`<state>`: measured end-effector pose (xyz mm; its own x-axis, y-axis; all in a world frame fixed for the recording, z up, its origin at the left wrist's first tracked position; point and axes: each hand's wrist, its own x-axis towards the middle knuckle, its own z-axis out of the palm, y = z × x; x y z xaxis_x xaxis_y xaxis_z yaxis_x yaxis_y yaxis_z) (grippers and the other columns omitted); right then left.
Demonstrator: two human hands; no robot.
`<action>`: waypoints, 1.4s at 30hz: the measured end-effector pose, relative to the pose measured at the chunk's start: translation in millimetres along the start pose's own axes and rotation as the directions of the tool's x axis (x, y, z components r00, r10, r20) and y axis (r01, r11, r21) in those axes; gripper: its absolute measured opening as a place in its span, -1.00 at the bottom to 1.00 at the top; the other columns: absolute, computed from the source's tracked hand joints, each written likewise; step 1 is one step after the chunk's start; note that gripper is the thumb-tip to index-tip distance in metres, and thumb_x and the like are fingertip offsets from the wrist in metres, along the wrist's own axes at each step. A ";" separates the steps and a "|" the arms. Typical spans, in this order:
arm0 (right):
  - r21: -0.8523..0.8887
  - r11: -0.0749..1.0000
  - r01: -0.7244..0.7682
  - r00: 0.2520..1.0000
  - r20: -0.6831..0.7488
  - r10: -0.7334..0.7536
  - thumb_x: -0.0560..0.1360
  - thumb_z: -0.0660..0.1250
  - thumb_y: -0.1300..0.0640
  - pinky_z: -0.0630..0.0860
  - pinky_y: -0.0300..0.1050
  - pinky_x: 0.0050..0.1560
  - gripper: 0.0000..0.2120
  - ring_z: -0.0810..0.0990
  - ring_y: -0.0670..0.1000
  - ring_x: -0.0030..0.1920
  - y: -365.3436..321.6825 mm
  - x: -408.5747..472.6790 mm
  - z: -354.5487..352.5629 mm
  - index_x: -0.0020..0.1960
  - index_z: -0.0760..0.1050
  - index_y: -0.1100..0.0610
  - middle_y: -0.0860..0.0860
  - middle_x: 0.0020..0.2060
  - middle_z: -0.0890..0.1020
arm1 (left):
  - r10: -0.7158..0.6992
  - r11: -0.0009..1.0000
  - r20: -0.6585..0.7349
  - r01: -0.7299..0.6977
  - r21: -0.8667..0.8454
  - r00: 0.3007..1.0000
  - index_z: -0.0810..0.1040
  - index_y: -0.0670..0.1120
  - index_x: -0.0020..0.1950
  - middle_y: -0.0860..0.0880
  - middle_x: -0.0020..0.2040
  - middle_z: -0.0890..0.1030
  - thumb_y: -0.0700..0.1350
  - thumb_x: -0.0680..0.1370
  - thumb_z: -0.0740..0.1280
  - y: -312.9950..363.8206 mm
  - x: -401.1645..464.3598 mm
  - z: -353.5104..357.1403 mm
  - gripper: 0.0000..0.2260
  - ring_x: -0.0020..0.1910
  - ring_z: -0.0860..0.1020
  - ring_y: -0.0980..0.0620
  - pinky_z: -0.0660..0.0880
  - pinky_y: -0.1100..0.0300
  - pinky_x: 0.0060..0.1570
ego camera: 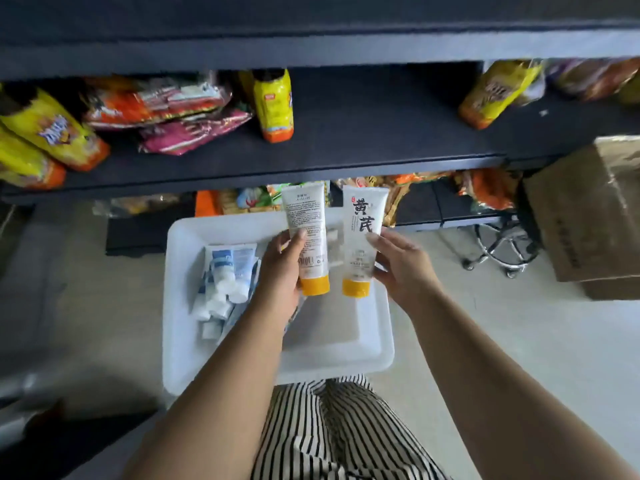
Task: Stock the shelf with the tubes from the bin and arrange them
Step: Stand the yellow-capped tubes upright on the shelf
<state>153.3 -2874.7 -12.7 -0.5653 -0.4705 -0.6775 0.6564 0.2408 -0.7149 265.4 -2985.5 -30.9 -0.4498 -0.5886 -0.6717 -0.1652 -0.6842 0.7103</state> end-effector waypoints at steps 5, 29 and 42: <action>0.102 0.962 0.253 0.965 0.040 -0.258 0.53 0.24 0.23 0.56 -0.18 -0.15 -0.84 0.60 0.01 -0.18 -84.1 -41.8 8.1 -0.01 0.60 0.13 0.04 -0.18 0.68 | 0.167 0.983 0.119 -0.156 -0.095 0.979 0.52 -0.03 -0.10 0.04 -0.21 0.65 -0.14 0.57 0.22 82.7 -34.3 46.4 -0.89 -0.14 0.58 0.04 0.49 0.05 0.03; 0.196 0.670 0.716 0.591 0.339 -0.731 0.56 0.21 0.24 0.58 -0.20 -0.13 -0.79 0.66 -0.09 -0.10 -295.5 -196.5 -120.0 -0.02 0.60 0.03 -0.05 -0.09 0.70 | 0.759 0.651 0.108 -0.742 -0.163 0.642 0.50 -0.07 0.09 0.04 -0.03 0.62 -0.15 0.57 0.23 176.9 -246.2 241.4 -0.87 -0.07 0.60 0.14 0.51 0.20 -0.05; 0.267 0.607 0.749 0.483 0.408 -0.775 0.56 0.21 0.26 0.56 -0.14 -0.05 -0.81 0.62 -0.05 -0.09 -388.2 -196.0 -104.6 -0.02 0.57 0.07 -0.03 -0.09 0.67 | 0.876 0.483 0.101 -0.863 -0.151 0.472 0.52 -0.03 0.03 0.06 -0.04 0.62 -0.21 0.59 0.20 254.9 -248.8 267.6 -0.86 -0.04 0.60 0.13 0.54 0.23 -0.05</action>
<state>-42.9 -2787.2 379.6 -0.5780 -0.7599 0.2975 0.1083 -0.4328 -0.8949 100.3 -2898.3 373.6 -0.4455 -0.8339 0.3258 0.4408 0.1125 0.8906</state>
